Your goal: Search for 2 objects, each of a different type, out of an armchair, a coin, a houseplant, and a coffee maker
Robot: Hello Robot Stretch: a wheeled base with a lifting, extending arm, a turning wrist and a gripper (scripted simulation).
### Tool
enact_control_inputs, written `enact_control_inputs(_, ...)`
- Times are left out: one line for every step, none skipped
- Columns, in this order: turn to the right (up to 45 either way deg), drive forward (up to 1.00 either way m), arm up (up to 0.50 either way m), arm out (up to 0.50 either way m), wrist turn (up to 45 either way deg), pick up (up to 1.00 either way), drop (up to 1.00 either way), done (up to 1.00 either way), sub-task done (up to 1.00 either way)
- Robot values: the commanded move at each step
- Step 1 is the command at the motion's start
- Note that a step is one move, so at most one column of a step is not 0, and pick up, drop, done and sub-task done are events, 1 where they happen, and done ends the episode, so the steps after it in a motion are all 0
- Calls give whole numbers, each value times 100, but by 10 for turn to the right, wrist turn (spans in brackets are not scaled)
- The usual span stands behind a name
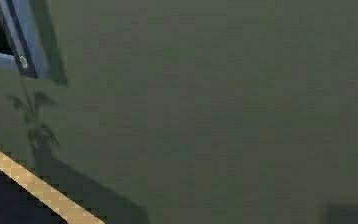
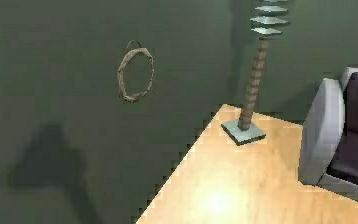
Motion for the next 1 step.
enact_control_inputs(-450, 0, 0, 0, 0, 0, 0, 0, 0)
